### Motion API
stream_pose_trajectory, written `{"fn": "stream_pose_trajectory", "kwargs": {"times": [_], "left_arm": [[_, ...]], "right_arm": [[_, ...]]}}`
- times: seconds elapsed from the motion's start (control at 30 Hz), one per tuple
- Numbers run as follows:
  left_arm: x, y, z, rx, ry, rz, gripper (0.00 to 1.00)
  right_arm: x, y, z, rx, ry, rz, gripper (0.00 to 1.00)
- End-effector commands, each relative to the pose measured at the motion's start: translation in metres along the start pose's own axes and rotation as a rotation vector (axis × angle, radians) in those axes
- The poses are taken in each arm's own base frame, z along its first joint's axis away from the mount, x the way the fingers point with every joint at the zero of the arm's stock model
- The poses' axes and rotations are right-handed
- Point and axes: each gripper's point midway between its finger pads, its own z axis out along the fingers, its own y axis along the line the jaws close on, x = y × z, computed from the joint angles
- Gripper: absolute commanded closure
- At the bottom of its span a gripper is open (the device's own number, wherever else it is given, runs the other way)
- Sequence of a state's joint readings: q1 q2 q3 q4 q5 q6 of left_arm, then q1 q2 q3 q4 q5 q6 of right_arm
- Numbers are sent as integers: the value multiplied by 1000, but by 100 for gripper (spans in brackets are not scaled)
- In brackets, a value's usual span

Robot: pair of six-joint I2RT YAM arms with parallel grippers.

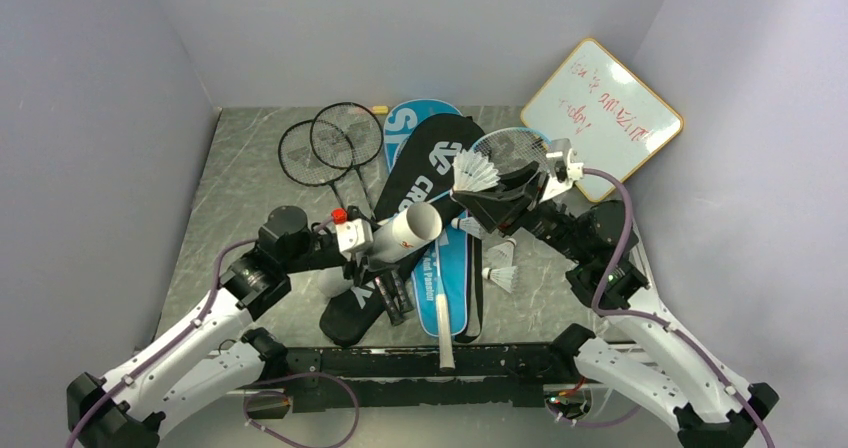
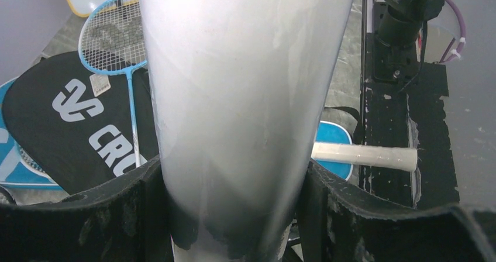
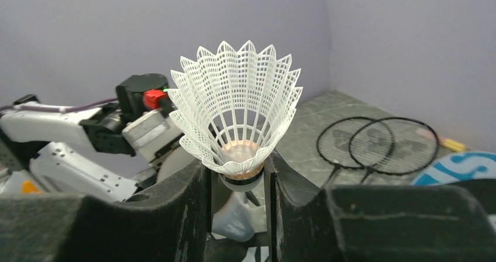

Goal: Pack up the badminton gear
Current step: Place the shuttlecock at the shuttle tube.

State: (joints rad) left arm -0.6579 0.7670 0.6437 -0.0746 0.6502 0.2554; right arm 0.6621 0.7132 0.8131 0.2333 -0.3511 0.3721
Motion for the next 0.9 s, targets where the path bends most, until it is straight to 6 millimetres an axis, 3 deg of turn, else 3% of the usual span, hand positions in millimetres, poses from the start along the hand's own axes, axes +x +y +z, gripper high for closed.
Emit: {"fn": "stream_pose_trajectory", "kwargs": {"times": [0.0, 0.1, 0.53, 0.77, 0.87], "left_arm": [[-38, 14, 1, -51, -98, -7, 83], [-40, 14, 4, -38, -102, -19, 83], [-35, 16, 8, -35, -94, -18, 83], [-34, 16, 9, -34, -95, -14, 83], [-33, 16, 9, -35, -91, -11, 83]], "right_arm": [[-25, 38, 9, -204, -57, -13, 72], [-19, 46, 15, -279, -38, -10, 72], [5, 47, 28, -353, 45, 26, 70], [11, 41, 28, -327, 58, 21, 28], [10, 36, 29, -291, 54, 13, 23]]}}
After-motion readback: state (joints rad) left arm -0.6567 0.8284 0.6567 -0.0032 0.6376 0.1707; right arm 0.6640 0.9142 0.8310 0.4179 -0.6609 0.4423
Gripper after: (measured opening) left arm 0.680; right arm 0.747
